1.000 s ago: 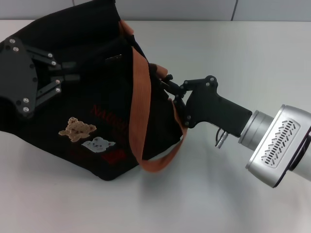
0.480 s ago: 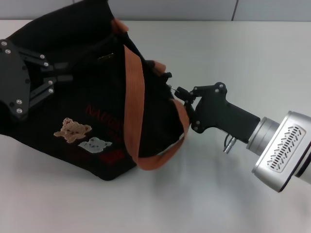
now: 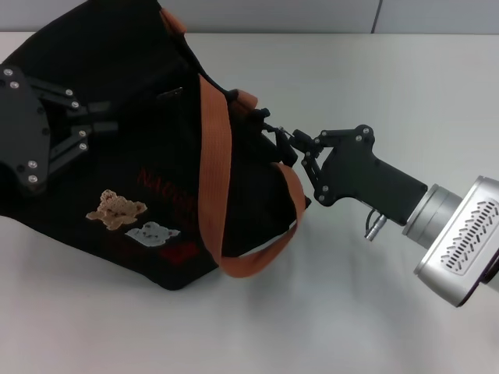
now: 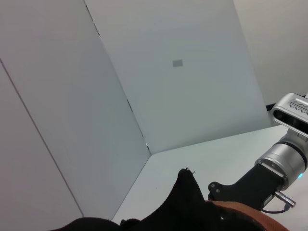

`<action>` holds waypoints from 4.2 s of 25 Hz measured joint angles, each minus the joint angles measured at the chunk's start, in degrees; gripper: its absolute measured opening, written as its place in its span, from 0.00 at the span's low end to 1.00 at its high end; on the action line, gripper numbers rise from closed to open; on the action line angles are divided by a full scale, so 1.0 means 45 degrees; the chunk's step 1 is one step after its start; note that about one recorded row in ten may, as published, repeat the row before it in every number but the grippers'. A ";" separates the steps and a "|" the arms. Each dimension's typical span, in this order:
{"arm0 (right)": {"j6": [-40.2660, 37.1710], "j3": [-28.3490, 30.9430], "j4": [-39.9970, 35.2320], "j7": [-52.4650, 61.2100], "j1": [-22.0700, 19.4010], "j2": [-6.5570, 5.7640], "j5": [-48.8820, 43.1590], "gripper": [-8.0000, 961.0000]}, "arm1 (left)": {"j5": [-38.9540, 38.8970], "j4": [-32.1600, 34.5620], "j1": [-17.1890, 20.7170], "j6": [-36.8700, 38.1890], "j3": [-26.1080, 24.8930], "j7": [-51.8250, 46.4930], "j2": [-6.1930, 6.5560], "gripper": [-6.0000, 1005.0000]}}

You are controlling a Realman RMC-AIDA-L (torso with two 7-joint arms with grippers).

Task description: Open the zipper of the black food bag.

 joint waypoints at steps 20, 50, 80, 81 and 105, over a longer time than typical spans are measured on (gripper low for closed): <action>-0.2246 0.1864 -0.0071 0.0988 -0.0160 -0.0016 -0.0006 0.01 | -0.0665 -0.2470 -0.0286 0.0031 0.0096 0.1365 -0.0015 0.11; -0.4559 0.3678 -0.1738 0.3008 -0.1906 -0.0092 0.0017 0.07 | -0.1315 -1.1818 -0.2721 -0.1979 0.0162 0.6090 -0.0080 0.10; -0.4524 0.3739 -0.5438 1.2984 -0.1290 -0.0139 -0.0087 0.43 | -0.3782 -1.3058 -0.1593 -0.1674 0.0041 0.6199 0.0127 0.56; -0.4524 0.3739 -0.5438 1.2984 -0.1290 -0.0139 -0.0087 0.46 | -0.3782 -1.3058 -0.1593 -0.1674 0.0041 0.6199 0.0127 0.59; -0.9900 -0.5200 -0.9354 1.6573 -0.1514 -0.1043 -0.2416 0.87 | -0.0502 -0.9717 -0.0204 0.1996 0.1075 0.1231 0.1431 0.82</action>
